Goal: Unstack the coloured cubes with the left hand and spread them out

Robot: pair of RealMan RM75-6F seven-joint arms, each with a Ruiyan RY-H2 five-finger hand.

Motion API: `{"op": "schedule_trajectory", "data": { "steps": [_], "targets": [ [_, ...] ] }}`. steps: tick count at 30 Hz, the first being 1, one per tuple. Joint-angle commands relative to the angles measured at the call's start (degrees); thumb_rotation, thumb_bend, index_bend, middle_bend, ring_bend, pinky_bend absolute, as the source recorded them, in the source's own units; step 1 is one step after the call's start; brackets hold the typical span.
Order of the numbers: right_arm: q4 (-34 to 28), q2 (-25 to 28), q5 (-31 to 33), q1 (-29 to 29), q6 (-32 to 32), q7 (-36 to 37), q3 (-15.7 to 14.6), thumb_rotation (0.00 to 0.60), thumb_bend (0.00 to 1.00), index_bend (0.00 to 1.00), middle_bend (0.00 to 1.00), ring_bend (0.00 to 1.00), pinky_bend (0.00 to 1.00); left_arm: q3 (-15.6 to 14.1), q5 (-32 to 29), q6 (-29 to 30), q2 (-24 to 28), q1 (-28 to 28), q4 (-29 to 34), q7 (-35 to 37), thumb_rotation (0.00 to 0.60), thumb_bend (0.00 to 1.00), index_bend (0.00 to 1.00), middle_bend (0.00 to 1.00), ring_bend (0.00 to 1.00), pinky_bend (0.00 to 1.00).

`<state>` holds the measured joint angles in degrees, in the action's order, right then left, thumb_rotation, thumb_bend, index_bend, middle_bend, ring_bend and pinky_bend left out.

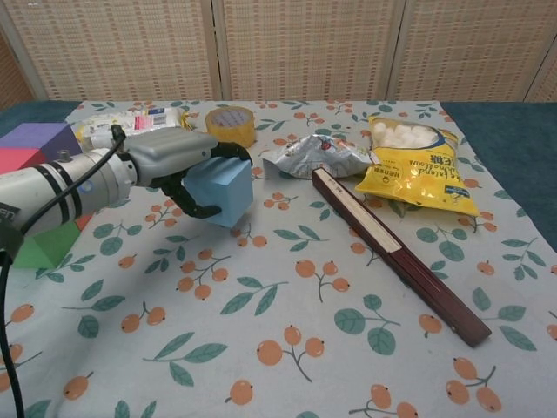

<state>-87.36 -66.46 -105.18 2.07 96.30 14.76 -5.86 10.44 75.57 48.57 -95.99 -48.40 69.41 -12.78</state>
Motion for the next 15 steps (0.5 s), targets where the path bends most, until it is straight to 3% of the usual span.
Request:
{"op": "schedule_trajectory", "data": {
  "steps": [1, 4, 15],
  "targets": [
    [-0.08, -0.03, 0.21, -0.03, 0.31, 0.54, 0.25, 0.6, 0.3, 0.0, 0.0, 0.0, 0.0, -0.9, -0.26, -1.79, 0.45, -0.7, 0.87, 1.7, 0.6, 0.37, 0.0, 0.12, 0.09, 0.07],
    [0.21, -0.35, -0.49, -0.24, 1.17, 0.73, 0.23, 0.6, 0.3, 0.0, 0.0, 0.0, 0.0, -0.97, -0.45, -1.71, 2.09, -0.71, 3.21, 1.08, 0.6, 0.37, 0.0, 0.0, 0.0, 0.04],
    [0.29, -0.53, -3.13, -0.62, 1.9, -0.01, -1.04, 0.6, 0.3, 0.0, 0.0, 0.0, 0.0, -0.76, -1.46, 4.48, 13.27, 2.8, 19.78, -3.1, 0.6, 0.34, 0.0, 0.0, 0.0, 0.02]
  ]
}}
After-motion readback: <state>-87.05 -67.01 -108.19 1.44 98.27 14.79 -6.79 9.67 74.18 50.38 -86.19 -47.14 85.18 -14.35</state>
